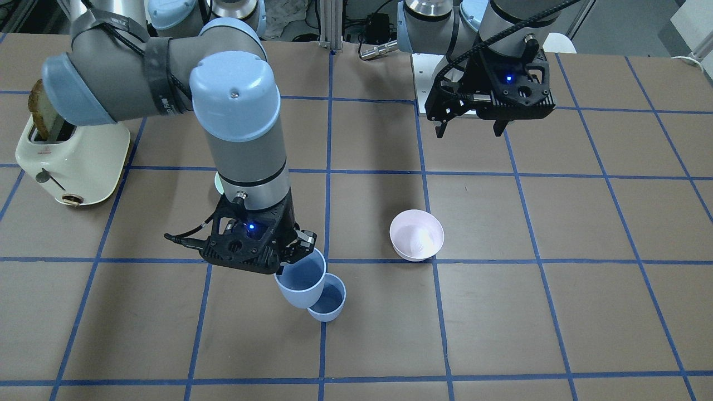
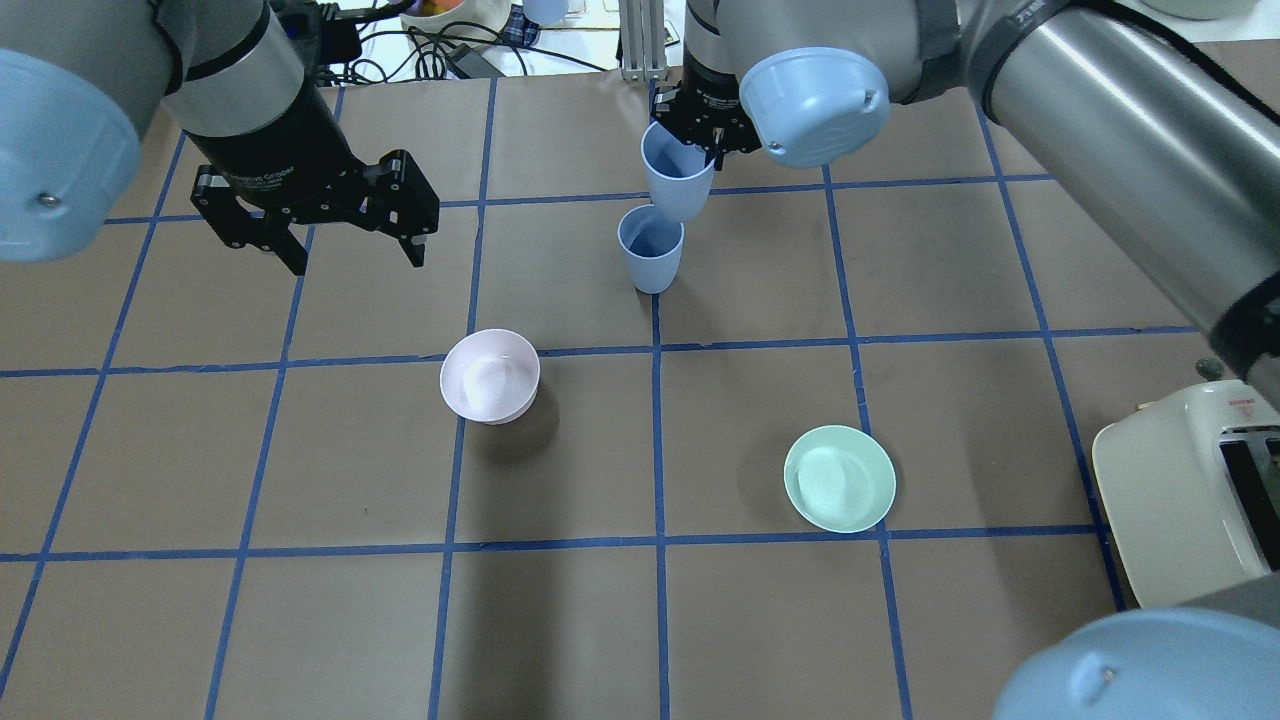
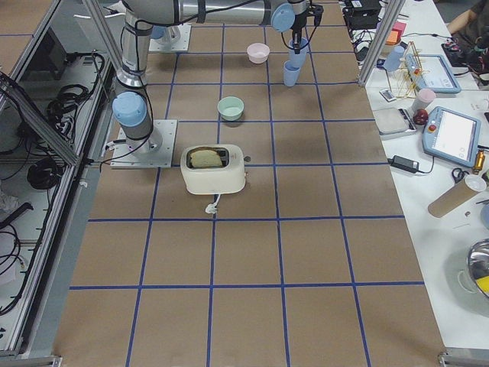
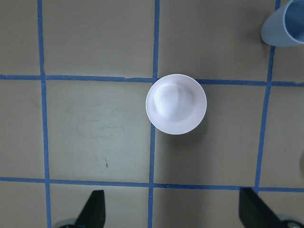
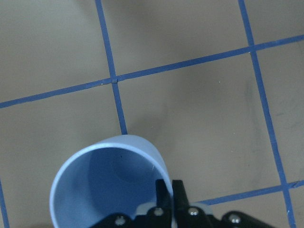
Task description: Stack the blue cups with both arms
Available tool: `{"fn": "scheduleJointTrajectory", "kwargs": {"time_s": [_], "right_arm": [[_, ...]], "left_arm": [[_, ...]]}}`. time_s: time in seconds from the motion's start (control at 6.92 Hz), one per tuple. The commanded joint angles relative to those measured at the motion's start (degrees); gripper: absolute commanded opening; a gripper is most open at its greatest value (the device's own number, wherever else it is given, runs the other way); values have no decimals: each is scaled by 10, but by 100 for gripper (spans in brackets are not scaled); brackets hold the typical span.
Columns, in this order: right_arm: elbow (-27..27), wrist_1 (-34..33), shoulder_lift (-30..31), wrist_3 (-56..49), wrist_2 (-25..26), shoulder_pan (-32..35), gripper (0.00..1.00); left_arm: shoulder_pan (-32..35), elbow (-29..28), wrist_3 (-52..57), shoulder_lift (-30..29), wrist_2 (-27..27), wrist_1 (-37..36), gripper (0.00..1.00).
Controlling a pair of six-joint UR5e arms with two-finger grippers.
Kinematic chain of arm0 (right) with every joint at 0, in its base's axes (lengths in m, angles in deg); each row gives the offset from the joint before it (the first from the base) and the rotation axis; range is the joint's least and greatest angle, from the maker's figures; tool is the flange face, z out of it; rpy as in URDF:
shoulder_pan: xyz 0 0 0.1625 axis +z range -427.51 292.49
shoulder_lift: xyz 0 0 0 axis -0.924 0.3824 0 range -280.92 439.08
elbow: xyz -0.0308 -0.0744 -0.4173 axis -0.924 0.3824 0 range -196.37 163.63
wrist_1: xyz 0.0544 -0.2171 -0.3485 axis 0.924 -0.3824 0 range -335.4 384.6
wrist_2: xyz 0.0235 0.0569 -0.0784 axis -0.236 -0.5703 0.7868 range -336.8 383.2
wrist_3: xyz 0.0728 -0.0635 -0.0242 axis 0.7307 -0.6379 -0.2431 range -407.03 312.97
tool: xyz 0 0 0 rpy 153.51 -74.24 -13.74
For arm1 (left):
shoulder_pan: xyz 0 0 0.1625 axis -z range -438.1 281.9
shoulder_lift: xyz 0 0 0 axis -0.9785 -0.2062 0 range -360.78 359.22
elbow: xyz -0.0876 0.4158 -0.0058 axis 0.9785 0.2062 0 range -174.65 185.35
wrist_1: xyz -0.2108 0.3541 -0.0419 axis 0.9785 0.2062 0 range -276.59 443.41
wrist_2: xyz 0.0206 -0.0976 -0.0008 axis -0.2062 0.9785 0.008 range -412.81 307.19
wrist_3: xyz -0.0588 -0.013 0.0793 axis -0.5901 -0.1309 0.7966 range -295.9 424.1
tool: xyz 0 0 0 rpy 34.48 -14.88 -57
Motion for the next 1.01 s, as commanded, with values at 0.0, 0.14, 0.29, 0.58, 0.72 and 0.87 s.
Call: {"fn": "scheduleJointTrajectory", "kwargs": {"time_s": [0.0,0.14,0.29,0.58,0.72,0.87], "right_arm": [[26,-1,-33,29,0,16,6],[55,2,-53,28,2,16,6],[59,17,-60,28,2,16,6],[61,51,-49,28,3,17,6],[61,52,-48,28,2,17,6],[60,52,-48,28,1,18,6]], "left_arm": [[0,1,0,0,0,0,100],[-1,1,0,0,0,0,100],[-1,1,1,0,0,0,100],[-1,1,1,1,0,0,100],[-1,1,1,1,0,0,100],[-1,1,1,1,0,0,100]]}}
